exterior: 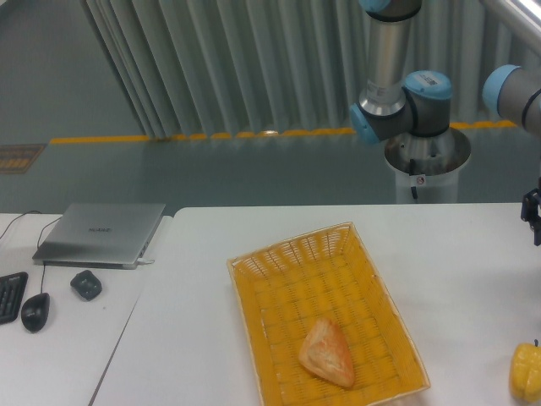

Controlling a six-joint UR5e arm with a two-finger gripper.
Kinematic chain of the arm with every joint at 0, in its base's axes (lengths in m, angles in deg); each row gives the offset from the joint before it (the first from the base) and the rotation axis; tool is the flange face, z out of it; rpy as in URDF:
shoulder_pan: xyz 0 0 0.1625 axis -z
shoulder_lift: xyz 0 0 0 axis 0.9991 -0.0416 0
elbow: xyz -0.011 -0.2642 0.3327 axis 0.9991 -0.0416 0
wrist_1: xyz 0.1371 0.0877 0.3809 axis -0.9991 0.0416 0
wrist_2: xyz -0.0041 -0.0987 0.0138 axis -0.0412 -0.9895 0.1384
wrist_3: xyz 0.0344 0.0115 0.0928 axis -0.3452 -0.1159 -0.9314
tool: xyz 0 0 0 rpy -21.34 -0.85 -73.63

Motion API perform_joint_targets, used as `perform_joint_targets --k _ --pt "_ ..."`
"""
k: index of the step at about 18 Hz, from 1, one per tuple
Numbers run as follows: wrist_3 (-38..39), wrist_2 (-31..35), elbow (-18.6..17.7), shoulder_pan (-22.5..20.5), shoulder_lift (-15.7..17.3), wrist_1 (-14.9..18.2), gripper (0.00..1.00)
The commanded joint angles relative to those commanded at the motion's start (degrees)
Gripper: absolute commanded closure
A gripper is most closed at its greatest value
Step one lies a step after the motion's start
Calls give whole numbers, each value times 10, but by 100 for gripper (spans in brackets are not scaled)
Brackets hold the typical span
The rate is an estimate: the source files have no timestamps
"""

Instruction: Place the green peppers in a basket

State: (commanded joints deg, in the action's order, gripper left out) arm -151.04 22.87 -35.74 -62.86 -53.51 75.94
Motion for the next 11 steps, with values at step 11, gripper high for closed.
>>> perform_joint_targets --k 11 --pt "5 -5 -14 -43 2 -18 0"
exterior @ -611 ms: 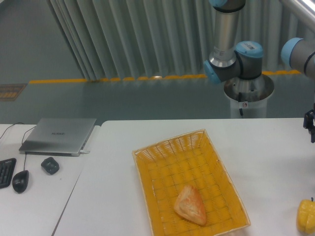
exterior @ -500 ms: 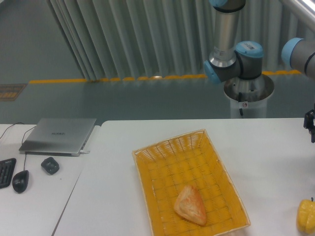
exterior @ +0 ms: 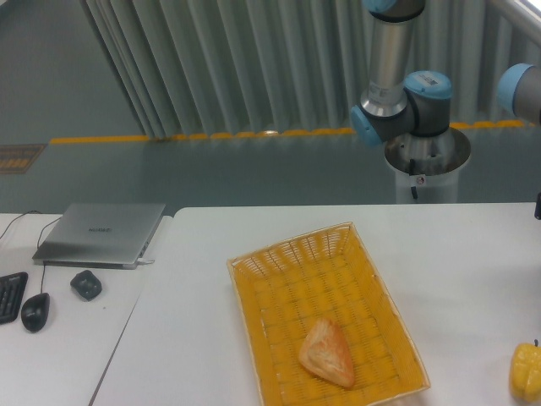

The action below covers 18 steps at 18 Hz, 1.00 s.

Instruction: Place the green peppers in a basket

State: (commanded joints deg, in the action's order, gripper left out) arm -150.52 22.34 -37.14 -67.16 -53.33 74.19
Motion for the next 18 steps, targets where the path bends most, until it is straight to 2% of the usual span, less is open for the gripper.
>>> perform_joint_targets --k 4,7,12,14,15,18 --pt "10 -10 -7 -8 3 -2 0" --pt "18 -71 -21 -30 4 -32 0" --pt "17 -55 -27 -31 6 -41 0" --pt "8 -28 -36 -33 5 -41 0" --pt "-9 8 -38 -33 5 -40 0" --pt "-128 89 -36 -9 -8 -31 0"
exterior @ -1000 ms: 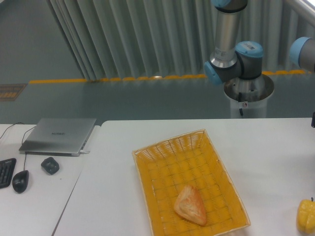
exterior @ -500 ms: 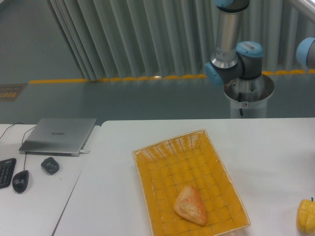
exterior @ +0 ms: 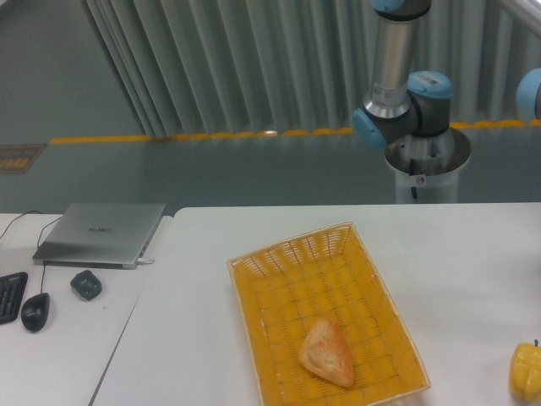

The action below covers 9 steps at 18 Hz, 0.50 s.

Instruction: Place the green peppers in a basket

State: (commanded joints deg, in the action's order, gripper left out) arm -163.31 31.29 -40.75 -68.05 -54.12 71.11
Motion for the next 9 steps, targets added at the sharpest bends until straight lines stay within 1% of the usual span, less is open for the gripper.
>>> perform_joint_targets --k 1,4,6,9 --pt "-20 11 0 9 -4 -1 0" --pt "-49 13 0 14 -12 -2 0" --pt "-113 16 -4 22 -20 -2 0" --pt "-161 17 -12 30 -24 -3 0"
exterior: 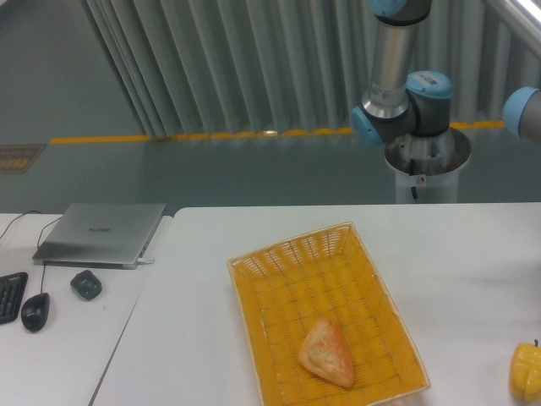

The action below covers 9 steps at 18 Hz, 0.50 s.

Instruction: Place the green peppers in a basket

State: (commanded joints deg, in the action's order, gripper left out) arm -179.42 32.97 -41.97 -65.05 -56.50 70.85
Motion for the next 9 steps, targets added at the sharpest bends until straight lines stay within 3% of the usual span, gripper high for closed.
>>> perform_joint_targets --k 9 --pt "-44 61 -30 -15 4 9 0"
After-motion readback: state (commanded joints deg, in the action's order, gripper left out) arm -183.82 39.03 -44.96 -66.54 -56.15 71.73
